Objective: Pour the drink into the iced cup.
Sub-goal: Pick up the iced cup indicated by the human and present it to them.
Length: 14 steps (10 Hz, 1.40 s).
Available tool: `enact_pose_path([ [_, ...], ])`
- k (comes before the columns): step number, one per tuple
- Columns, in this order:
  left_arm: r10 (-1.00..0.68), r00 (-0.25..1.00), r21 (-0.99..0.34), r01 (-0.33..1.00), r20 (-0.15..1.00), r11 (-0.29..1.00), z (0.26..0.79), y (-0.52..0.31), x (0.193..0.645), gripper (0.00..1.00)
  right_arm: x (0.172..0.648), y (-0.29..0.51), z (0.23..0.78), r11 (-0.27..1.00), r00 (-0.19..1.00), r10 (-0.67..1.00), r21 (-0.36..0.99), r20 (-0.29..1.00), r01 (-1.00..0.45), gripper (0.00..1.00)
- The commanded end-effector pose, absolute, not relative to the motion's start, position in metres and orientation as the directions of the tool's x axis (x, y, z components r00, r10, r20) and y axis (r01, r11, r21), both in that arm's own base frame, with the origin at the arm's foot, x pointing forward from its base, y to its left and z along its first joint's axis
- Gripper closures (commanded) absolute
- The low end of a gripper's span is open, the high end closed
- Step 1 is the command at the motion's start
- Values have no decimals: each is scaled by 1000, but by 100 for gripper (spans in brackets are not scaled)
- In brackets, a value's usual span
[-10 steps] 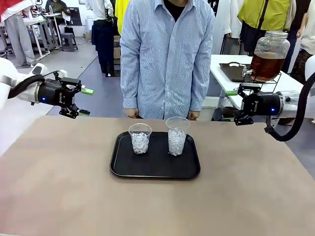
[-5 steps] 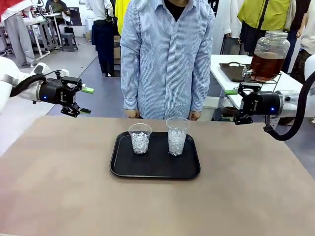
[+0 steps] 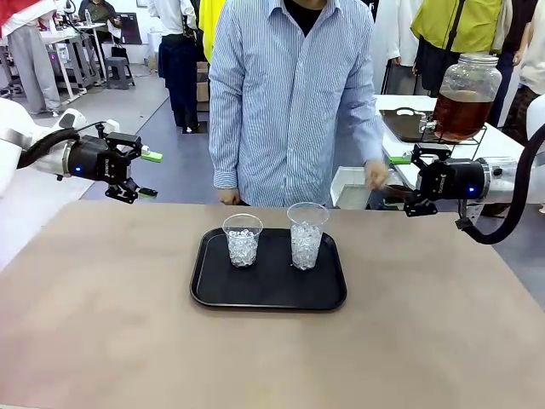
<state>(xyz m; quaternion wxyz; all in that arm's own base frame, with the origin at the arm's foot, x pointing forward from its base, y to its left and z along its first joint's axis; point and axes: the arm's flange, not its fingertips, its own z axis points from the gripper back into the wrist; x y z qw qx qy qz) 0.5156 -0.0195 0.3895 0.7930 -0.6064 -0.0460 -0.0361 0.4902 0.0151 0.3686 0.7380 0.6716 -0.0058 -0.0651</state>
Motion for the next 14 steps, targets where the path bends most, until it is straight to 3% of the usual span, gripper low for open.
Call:
enact_pose_path([
  [1,0,993,-959,113,117,261,390,-19,513,0,491,14,370,88,991,-109,992,-77,87,0],
  [14,0,993,-959,113,117,261,390,-19,513,0,491,14,370,88,991,-109,992,-77,87,0],
])
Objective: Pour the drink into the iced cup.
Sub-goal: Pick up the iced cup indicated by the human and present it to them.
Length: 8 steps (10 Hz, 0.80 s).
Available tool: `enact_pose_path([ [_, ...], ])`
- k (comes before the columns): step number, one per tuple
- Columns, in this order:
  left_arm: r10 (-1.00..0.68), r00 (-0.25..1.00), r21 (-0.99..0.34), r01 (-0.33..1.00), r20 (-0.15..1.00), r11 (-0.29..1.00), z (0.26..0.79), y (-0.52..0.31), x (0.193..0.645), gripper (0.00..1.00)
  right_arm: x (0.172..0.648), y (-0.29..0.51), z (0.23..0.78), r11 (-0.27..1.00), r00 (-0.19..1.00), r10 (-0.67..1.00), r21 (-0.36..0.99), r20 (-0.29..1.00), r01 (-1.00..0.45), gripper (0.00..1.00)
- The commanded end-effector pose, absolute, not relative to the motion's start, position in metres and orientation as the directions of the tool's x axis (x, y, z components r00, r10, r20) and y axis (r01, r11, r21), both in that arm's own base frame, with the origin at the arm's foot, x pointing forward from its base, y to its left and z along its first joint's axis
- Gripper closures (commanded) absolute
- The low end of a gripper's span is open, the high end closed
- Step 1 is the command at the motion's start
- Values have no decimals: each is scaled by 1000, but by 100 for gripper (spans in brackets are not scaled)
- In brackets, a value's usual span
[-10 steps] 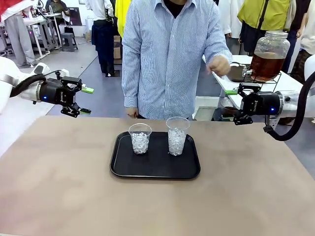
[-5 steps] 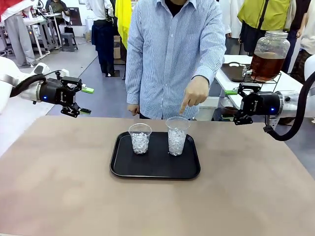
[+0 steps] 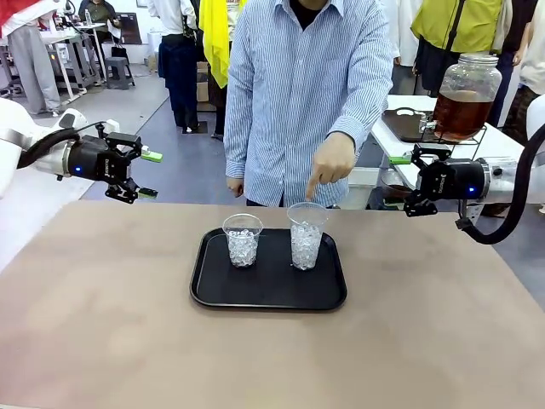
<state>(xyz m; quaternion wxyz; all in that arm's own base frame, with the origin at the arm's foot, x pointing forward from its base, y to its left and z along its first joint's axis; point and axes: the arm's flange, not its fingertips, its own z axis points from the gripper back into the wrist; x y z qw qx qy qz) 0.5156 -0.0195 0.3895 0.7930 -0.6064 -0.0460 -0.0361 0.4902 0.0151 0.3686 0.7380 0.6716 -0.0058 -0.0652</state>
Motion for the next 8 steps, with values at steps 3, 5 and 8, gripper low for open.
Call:
enact_pose_path([
  [3,0,993,-959,113,117,261,390,-19,513,0,491,14,370,88,991,-109,992,-77,87,0],
  [5,0,993,-959,113,117,261,390,-19,513,0,491,14,370,88,991,-109,992,-77,87,0],
  [8,0,993,-959,113,117,261,390,-19,513,0,490,15,369,89,991,-104,992,-79,88,0],
])
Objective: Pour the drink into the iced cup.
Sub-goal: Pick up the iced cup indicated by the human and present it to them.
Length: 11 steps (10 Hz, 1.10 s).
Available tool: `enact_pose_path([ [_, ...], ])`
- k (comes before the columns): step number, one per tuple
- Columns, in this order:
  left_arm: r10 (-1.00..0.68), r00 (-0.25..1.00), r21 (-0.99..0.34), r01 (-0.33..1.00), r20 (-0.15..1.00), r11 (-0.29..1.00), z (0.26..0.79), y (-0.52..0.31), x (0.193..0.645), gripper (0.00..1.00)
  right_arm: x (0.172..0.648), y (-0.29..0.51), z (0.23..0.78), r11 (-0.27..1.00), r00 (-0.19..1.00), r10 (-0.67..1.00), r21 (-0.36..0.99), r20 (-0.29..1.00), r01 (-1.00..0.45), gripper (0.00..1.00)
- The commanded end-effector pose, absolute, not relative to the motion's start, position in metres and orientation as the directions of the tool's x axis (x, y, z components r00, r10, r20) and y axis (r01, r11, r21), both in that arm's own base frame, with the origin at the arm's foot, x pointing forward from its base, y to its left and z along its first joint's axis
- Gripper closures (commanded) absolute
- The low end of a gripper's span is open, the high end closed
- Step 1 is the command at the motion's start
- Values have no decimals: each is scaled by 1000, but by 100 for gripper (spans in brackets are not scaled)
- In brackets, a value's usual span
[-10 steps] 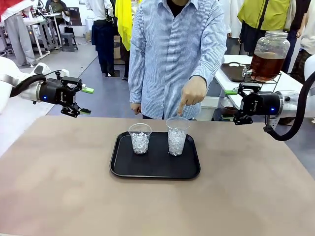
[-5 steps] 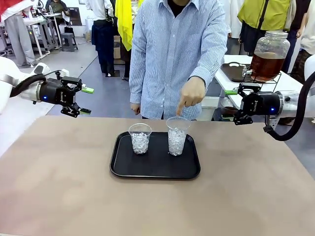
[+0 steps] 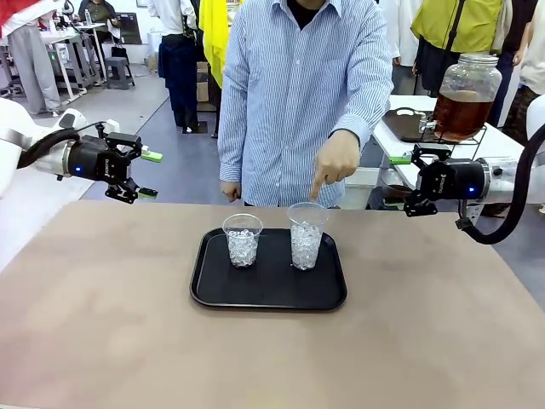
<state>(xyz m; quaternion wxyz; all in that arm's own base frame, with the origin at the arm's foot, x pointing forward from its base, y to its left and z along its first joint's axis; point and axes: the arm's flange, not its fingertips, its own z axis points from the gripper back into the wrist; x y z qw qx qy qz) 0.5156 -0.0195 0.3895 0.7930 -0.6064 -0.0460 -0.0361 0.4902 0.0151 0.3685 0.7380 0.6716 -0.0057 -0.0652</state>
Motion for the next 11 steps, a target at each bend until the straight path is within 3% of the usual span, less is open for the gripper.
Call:
enact_pose_path([
  [1,0,993,-959,113,117,261,390,-19,513,0,489,16,371,104,995,-102,995,9,1,0],
  [4,0,993,-959,113,117,261,390,-19,513,0,477,19,367,171,910,-133,913,393,-370,0],
  [6,0,993,-959,113,117,261,390,-19,513,0,467,22,363,166,757,-48,752,652,-638,0],
  [7,0,993,-959,113,117,261,390,-19,513,0,466,23,361,171,720,-22,712,693,-681,0],
  [9,0,993,-959,113,117,261,390,-19,513,0,465,18,360,66,716,-8,715,698,-696,0],
  [10,0,993,-959,113,117,261,390,-19,513,0,462,13,362,63,774,16,772,633,-632,0],
  [11,0,993,-959,113,117,261,390,-19,513,0,466,23,364,126,713,-6,708,701,-695,0],
])
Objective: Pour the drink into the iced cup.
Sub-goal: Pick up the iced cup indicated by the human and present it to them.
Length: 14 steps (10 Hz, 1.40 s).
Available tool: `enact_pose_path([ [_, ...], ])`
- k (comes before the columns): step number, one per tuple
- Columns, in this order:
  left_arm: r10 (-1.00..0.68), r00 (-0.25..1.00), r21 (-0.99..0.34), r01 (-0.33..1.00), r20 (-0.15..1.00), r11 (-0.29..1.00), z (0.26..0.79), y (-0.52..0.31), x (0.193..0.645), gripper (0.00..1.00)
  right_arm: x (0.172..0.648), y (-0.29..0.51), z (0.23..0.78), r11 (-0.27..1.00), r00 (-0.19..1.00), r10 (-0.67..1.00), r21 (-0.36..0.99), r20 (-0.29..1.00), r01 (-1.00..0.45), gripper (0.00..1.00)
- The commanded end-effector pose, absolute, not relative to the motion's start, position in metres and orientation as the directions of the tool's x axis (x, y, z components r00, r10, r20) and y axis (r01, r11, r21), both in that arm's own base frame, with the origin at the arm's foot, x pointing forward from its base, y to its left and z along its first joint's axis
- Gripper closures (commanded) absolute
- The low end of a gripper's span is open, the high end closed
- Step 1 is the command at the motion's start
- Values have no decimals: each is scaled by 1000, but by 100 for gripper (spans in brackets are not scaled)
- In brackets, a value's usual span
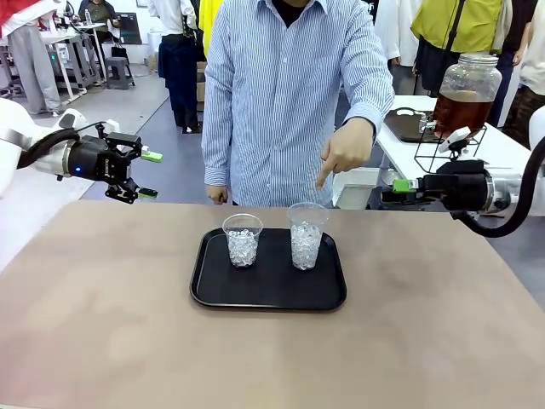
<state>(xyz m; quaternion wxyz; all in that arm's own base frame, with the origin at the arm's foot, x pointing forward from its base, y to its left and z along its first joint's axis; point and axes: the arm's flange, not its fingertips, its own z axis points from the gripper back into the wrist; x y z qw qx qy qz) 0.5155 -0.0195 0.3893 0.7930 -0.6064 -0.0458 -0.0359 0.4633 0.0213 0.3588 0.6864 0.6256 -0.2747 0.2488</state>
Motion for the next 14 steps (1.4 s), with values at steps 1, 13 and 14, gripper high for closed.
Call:
enact_pose_path([
  [1,0,993,-959,113,117,261,390,-19,513,0,466,23,364,126,713,-6,708,701,-695,0],
  [13,0,993,-959,113,117,261,390,-19,513,0,481,47,300,72,49,94,42,994,-997,0],
  [14,0,993,-959,113,117,261,390,-19,513,0,485,51,295,96,40,104,30,994,-995,0],
])
